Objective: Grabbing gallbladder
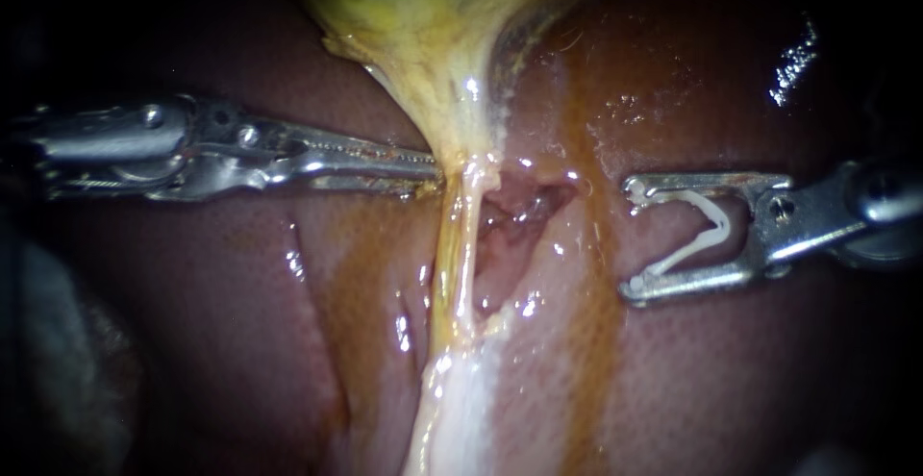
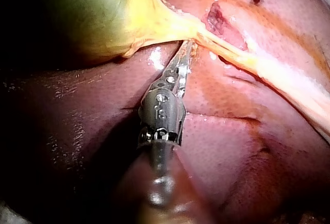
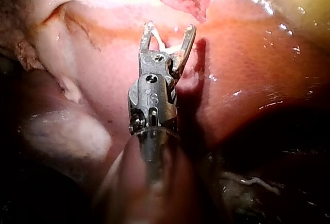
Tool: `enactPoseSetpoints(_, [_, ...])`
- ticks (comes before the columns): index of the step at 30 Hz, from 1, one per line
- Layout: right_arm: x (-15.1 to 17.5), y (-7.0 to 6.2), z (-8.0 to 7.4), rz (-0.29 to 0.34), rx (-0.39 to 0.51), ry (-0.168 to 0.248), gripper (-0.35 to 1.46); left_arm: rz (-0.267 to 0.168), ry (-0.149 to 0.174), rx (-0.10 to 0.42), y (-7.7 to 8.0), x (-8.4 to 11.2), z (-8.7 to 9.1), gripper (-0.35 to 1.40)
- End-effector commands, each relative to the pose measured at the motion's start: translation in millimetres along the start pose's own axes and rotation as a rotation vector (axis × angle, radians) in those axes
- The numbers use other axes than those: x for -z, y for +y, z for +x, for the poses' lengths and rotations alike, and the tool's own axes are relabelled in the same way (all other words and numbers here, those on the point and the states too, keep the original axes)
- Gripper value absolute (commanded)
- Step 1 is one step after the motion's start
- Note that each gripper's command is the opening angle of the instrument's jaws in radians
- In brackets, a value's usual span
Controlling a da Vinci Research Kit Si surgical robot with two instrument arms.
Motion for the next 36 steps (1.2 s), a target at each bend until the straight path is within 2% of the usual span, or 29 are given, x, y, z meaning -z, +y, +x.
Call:
enactPoseSetpoints(1, [0.0, 0.0, 0.0, 0.000, 0.000, 0.000, 0.50, 0.001, 0.000, 0.001, 0.0, 0.1, 0.1, -0.06])
enactPoseSetpoints(3, [0.0, 0.0, 0.0, 0.000, 0.000, 0.000, 0.50, -0.003, 0.000, 0.001, -0.1, 0.1, 0.2, 0.09])
enactPoseSetpoints(4, [0.0, 0.0, 0.0, 0.000, 0.000, 0.000, 0.50, -0.011, -0.001, 0.001, -0.1, 0.2, 0.4, 0.26])
enactPoseSetpoints(5, [0.0, 0.0, 0.0, 0.000, 0.000, 0.000, 0.50, -0.016, -0.002, 0.001, -0.1, 0.3, 0.4, 0.32])
enactPoseSetpoints(8, [0.0, 0.0, 0.0, 0.000, 0.000, 0.000, 0.50, -0.028, -0.002, -0.014, 0.0, 0.9, 0.6, 0.46])
enactPoseSetpoints(12, [0.0, 0.0, 0.0, 0.000, 0.000, 0.000, 0.50, -0.045, -0.004, -0.025, -0.3, 2.5, 1.2, 0.52])
enactPoseSetpoints(19, [0.1, 0.0, 0.0, 0.000, 0.000, 0.000, 0.50, -0.048, -0.004, -0.029, -0.1, 4.3, 1.7, 0.56])
enactPoseSetpoints(21, [0.0, 0.0, 0.0, 0.000, 0.000, 0.000, 0.50, -0.050, -0.005, -0.027, 0.0, 4.7, 1.9, 0.61])
enactPoseSetpoints(27, [0.1, 0.0, 0.0, 0.001, 0.000, 0.000, 0.50, -0.045, -0.005, -0.021, 0.2, 6.1, 3.2, 0.61])
enactPoseSetpoints(31, [0.1, 0.0, 0.0, 0.001, 0.000, 0.000, 0.50, -0.040, -0.005, -0.019, 0.5, 5.6, 3.4, 0.57])
enactPoseSetpoints(36, [0.1, 0.0, 0.0, 0.000, 0.000, 0.000, 0.50, -0.031, -0.004, -0.018, 0.3, 3.7, 3.7, 0.52])
